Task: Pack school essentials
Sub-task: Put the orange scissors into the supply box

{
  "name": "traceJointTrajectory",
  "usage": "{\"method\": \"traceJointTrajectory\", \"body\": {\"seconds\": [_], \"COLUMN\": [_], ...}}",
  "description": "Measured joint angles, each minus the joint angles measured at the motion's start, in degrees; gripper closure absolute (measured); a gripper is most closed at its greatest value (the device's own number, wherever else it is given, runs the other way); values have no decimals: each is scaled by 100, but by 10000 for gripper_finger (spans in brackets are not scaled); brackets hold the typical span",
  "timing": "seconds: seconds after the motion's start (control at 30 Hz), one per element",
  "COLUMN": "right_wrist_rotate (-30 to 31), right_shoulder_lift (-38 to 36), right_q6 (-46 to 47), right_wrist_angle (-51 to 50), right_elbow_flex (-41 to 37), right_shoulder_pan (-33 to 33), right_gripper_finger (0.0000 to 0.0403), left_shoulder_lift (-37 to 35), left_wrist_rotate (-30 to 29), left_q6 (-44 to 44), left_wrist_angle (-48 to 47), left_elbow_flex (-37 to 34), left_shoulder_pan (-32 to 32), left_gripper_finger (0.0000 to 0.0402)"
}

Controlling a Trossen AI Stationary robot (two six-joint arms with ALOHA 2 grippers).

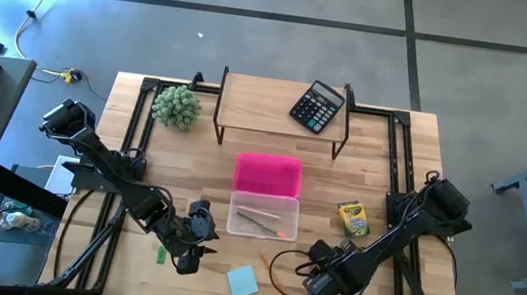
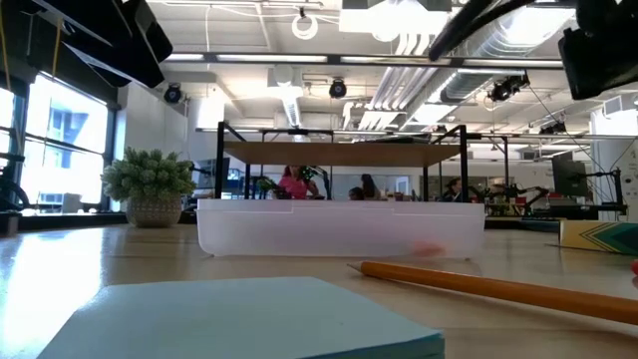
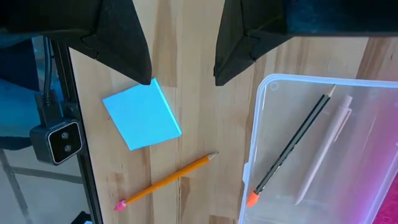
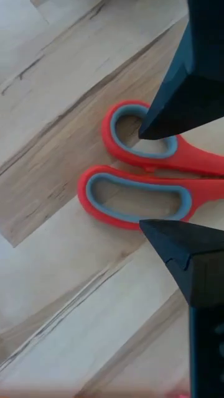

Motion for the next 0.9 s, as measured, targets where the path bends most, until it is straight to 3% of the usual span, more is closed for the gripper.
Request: {"method": "traceJointTrajectory", "body": {"seconds": [0.43,0.9], "right_wrist_rotate": [-239,-431], "right_shoulder_lift": [371,398], "right_q6": [2,-15], "right_wrist_angle": [2,64], "right_elbow_flex": [33,22], "right_shoulder_pan": [-29,-157], "right_gripper_finger": [205,334], "left_shoulder_lift": [0,0], "left_wrist_rotate": [0,-7], "left_q6": [0,2], "left_wrist_angle": [0,0], "left_elbow_flex": [0,0], "left_shoulder_pan": [0,2], "left_gripper_finger": [234,234]}}
